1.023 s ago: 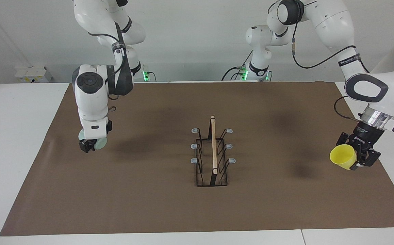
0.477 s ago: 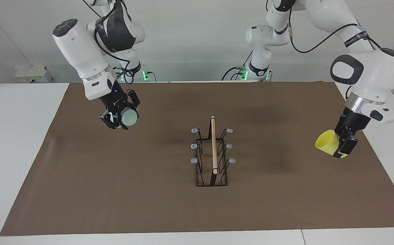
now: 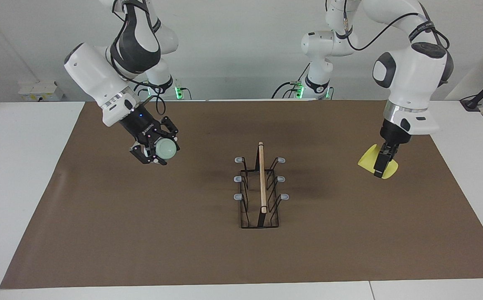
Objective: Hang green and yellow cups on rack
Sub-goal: 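Lift both cups and carry them toward the wire rack, then lower the yellow cup onto a peg with the left gripper while the right lowers green, then open the left gripper and withdraw it while the right gripper releases green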
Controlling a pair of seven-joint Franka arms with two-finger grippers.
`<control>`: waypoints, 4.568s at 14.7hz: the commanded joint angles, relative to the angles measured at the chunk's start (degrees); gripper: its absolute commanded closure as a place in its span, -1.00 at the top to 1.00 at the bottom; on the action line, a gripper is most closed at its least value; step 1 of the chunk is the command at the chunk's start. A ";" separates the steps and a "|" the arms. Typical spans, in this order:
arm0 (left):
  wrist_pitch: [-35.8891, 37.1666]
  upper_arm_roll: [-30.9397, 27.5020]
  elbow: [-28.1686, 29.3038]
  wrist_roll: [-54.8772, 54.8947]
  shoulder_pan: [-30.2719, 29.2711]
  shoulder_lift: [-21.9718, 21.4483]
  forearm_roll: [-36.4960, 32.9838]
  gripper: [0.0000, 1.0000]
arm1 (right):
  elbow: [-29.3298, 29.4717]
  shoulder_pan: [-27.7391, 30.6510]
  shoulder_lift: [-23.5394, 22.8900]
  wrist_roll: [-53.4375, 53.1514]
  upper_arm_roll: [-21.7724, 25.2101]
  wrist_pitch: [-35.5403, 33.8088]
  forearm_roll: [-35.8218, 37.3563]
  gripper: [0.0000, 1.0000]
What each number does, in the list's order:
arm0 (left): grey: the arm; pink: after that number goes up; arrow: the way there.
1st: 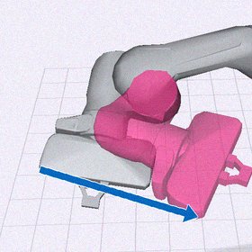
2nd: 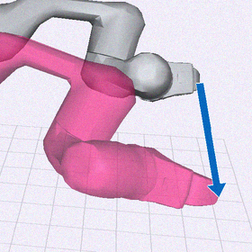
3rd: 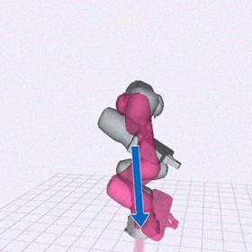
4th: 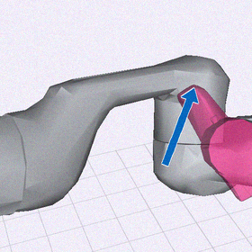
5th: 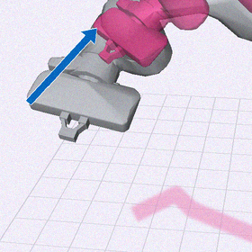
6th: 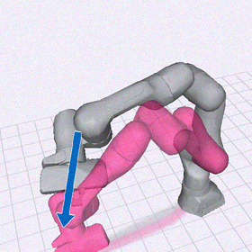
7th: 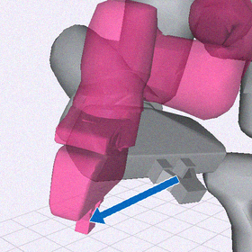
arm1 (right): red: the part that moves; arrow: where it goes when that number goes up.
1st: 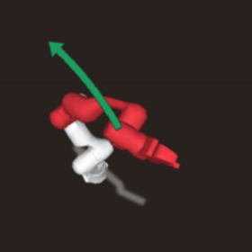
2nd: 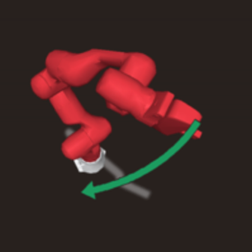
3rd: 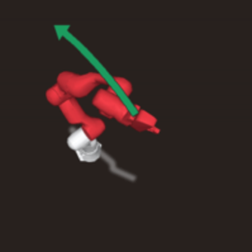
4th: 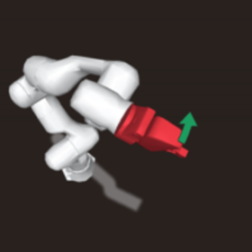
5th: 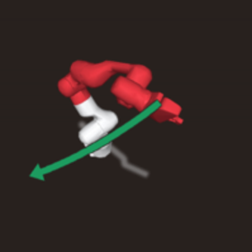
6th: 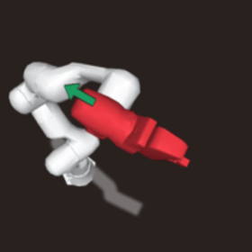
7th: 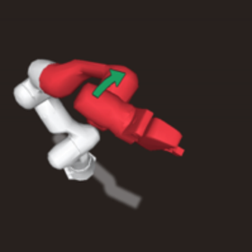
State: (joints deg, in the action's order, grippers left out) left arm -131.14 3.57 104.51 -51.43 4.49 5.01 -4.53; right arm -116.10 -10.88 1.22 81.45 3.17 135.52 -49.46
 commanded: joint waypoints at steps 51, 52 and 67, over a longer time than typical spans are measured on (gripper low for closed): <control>-5.99 24.12 4.49 -13.58 -1.41 1.84 -26.44 1.00 | -3.51 -21.90 -12.38 61.63 -0.62 16.90 -97.40 -1.00; -3.89 22.90 2.64 -7.78 -1.42 1.93 -22.67 1.00 | -3.60 -21.90 -12.47 61.72 -0.53 16.45 -98.10 -1.00; 25.91 -6.02 -2.91 61.43 0.69 -7.64 9.01 1.00 | -3.69 -22.95 -12.29 61.72 -0.71 18.38 -102.41 1.00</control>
State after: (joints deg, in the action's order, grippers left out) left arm -109.59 0.58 101.01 6.12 3.76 -0.13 3.65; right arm -120.04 -33.77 -11.21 140.28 2.52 153.06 -146.41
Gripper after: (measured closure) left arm 0.000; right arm 0.000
